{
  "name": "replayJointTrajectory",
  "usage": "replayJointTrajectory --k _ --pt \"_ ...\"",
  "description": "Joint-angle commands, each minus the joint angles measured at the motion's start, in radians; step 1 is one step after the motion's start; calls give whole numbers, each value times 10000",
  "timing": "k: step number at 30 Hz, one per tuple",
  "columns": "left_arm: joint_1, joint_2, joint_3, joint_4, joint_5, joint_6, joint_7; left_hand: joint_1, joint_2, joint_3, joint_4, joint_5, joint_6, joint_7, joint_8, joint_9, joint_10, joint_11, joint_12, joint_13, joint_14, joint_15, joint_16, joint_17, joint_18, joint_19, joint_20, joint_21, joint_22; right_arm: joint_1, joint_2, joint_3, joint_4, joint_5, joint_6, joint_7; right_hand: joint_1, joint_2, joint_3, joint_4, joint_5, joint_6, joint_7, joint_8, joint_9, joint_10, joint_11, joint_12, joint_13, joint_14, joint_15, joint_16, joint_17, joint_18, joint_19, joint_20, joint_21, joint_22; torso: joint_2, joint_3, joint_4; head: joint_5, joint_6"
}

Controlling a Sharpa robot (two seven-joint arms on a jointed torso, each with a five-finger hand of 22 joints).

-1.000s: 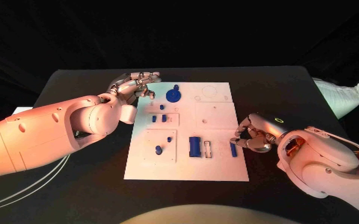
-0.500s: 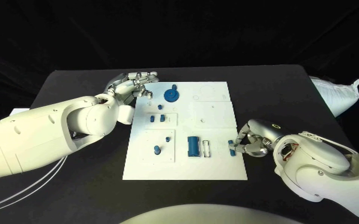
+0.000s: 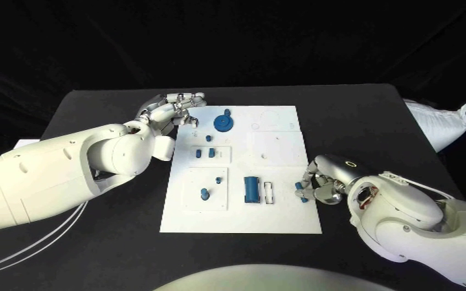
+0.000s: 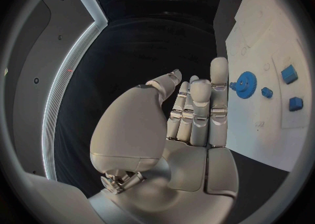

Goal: Assemble the parts on the task board

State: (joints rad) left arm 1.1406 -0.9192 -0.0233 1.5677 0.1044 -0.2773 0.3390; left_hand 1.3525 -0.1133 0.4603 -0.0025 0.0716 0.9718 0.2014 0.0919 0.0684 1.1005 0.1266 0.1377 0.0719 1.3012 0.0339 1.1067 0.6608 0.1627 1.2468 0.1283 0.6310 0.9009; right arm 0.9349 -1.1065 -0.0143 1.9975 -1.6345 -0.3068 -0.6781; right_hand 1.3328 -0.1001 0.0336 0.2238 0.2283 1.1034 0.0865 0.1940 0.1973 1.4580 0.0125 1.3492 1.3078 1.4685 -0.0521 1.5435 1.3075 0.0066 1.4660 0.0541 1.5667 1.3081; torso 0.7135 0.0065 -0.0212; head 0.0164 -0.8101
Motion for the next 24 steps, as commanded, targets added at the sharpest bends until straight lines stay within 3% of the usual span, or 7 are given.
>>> replayJointTrajectory --k 1,6,12,15,20,24 --pt "-8 5 5 19 -59 169 41 -2 68 -58 23 68 -67 15 50 0 -61 -19 58 -13 -83 -21 -3 -11 127 -76 1 -21 -10 -142 99 -77 -126 -1035 969 -262 383 96 62 -218 -458 57 9 -45 41 41 -46 -34 925 927 -63 -16 2220 -66 1048 -34 41 2627 -1 -11 23 -12 -10" --pt "-9 2 5 13 -59 168 40 -2 68 -58 23 68 -67 15 50 0 -61 -19 58 -13 -83 -21 -3 -11 127 -76 1 -21 -10 -236 229 -77 -166 -1820 1625 -342 1010 196 258 -605 -929 86 -6 -41 114 50 -62 -21 957 937 -74 15 2266 -66 1048 -41 41 2627 -2 -23 51 -34 -28" --pt "-9 -2 4 13 -59 171 36 -2 68 -58 23 68 -67 15 50 0 -61 -19 58 -13 -83 -21 -3 -11 127 -76 1 -21 -10 -276 312 -77 -171 -2167 1861 -391 1593 422 685 -968 -1215 177 -33 -30 177 55 -90 -14 984 946 -91 41 2305 -66 1048 -59 41 2627 -2 -41 75 -58 -35" --pt "-9 -1 4 12 -60 175 36 -2 68 -58 23 68 -67 15 50 0 -61 -19 58 -13 -83 -21 -3 -11 127 -76 1 -21 -10 -283 333 -77 -175 -2204 1712 -425 1573 620 878 -953 -1134 212 -41 -43 196 74 -102 6 1008 947 -95 46 2312 -66 1048 -65 41 2627 -5 -49 87 -76 -28" --pt "-9 -3 4 14 -60 181 33 -2 68 -58 23 68 -67 15 50 0 -61 -19 58 -13 -83 -21 -3 -11 127 -76 1 -21 -10 -288 338 -76 -165 -2006 1177 -444 1345 981 1262 -776 -536 269 -130 -62 250 138 -171 69 1068 950 -150 52 2323 -66 1048 -100 41 2627 -4 -57 105 -92 -33" --pt "-9 -8 4 16 -60 187 33 -2 68 -58 23 68 -67 15 50 0 -61 -19 58 -13 -83 -21 -3 -11 127 -76 1 -21 -10 -290 321 -73 -108 -1631 485 -384 1095 1058 1535 -610 -288 319 -169 -61 306 185 -206 106 1107 949 -180 49 2320 -66 1048 -134 41 2627 -6 -61 116 -93 -29"
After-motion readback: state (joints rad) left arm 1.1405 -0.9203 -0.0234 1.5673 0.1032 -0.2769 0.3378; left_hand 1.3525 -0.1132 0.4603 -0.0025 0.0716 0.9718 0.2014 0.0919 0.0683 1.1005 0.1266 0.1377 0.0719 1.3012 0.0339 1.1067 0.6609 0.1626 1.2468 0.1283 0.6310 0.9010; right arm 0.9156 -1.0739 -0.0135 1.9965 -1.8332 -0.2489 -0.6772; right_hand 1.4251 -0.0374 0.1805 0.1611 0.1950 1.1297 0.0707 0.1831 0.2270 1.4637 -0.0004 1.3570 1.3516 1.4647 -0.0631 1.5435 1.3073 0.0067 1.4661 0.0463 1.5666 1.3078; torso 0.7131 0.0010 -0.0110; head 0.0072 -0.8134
